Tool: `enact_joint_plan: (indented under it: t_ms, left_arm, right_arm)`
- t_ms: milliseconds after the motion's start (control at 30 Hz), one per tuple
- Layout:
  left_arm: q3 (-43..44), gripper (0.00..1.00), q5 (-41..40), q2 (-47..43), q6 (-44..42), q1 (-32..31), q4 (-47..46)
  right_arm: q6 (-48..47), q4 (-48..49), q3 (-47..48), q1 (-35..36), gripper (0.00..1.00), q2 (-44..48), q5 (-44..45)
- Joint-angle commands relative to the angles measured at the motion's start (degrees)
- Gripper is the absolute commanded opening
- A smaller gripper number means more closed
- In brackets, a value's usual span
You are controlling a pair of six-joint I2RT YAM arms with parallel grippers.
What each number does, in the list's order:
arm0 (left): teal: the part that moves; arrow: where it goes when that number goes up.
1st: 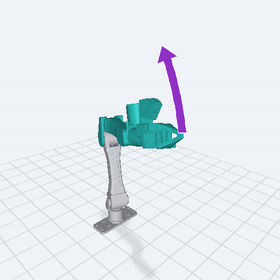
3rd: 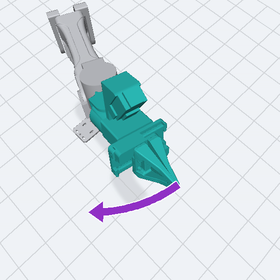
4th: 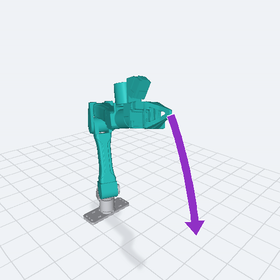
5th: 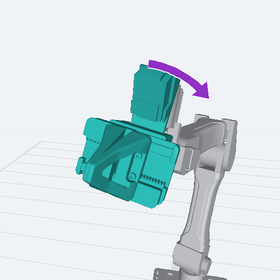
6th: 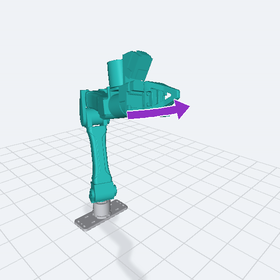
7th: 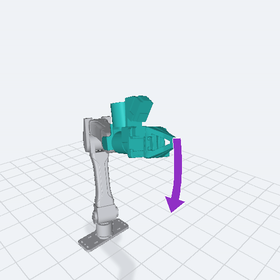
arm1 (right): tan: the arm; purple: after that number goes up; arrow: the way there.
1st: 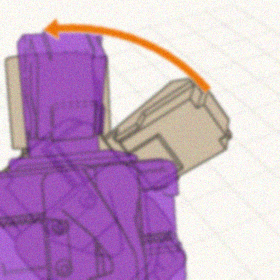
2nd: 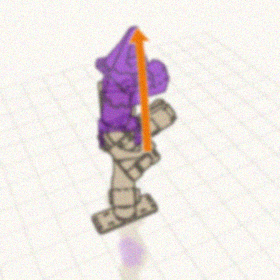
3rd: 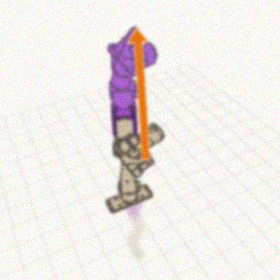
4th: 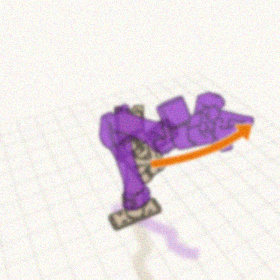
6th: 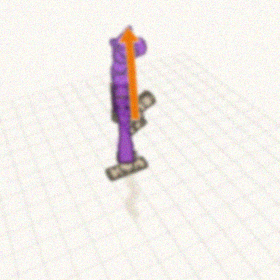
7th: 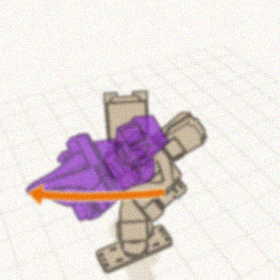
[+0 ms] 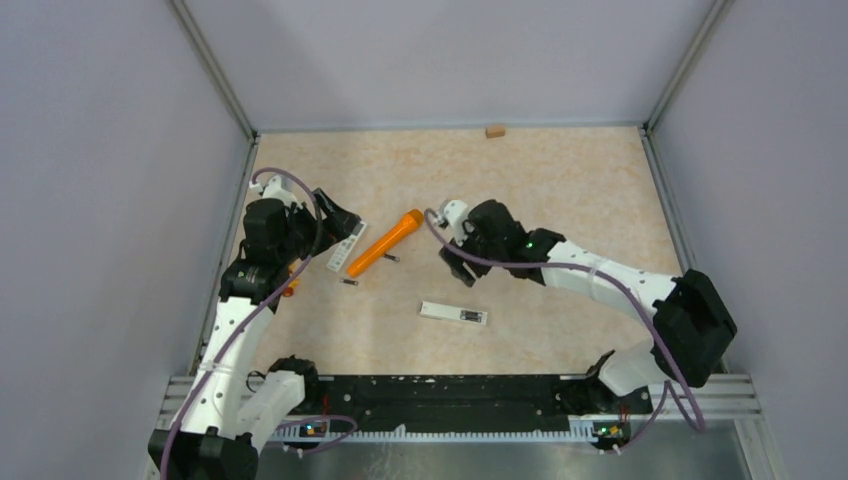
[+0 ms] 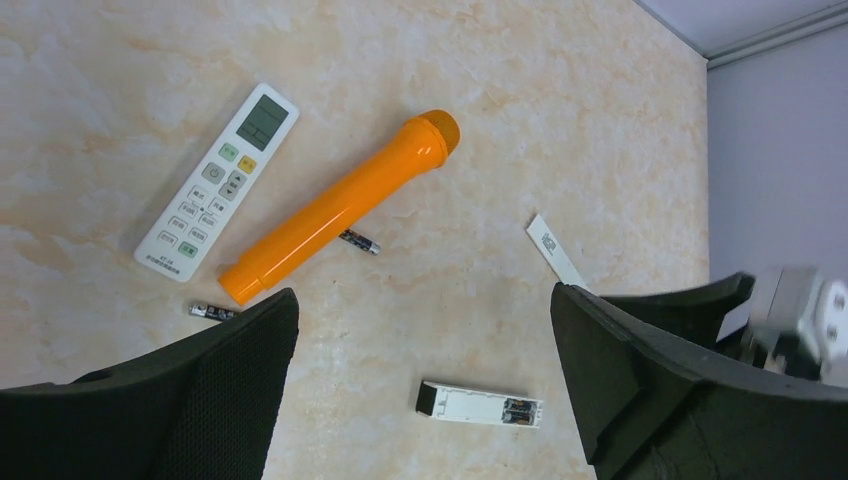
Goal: Load the batteries into the remote control
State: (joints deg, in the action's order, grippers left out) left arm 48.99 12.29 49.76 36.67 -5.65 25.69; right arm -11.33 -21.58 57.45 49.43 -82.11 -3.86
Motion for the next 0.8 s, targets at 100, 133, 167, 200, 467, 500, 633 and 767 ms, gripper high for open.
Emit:
enact_joint_plan:
  t_ms: [100, 133, 167, 200, 467, 500, 633, 767]
  left_arm:
    - [2.27, 0.99, 0.45, -0.89, -1.27, 0.38, -1.79]
    - [1.94, 0.99, 1.57, -0.91, -1.12, 0.38, -2.17]
    - [1.59, 0.99, 2.51, -1.01, -0.89, 0.38, -2.48]
    - [1.24, 0.99, 3.26, -0.99, -0.65, 0.38, -2.75]
    - [-1.08, 0.98, 5.11, -0.68, 0.40, 0.37, -4.55]
    - [-1.01, 0.98, 5.11, -0.59, 0.47, 0.38, -4.59]
    - [-0.94, 0.98, 5.17, -0.44, 0.68, 0.38, -5.00]
    - [-0.80, 0.98, 5.28, -0.33, 0.69, 0.38, -4.87]
  right_arm:
    - [15.89, 1.20, 4.73, -11.45, 0.34, -4.32, 2.85]
    - [15.39, 0.28, 4.66, -11.46, 0.34, -4.02, -0.15]
    - [15.12, -0.44, 4.19, -11.39, 0.33, -3.58, -2.78]
    - [15.12, -1.71, 3.83, -11.33, 0.33, -3.04, -5.46]
    - [20.72, -8.56, -1.55, -9.27, 0.02, 1.10, -18.19]
    - [20.93, -9.18, -2.16, -8.59, 0.00, 1.10, -18.19]
    - [21.61, -9.45, -4.26, -6.21, 0.00, -0.12, -18.58]
    - [22.07, -9.57, -4.57, -4.36, 0.00, -2.24, -15.77]
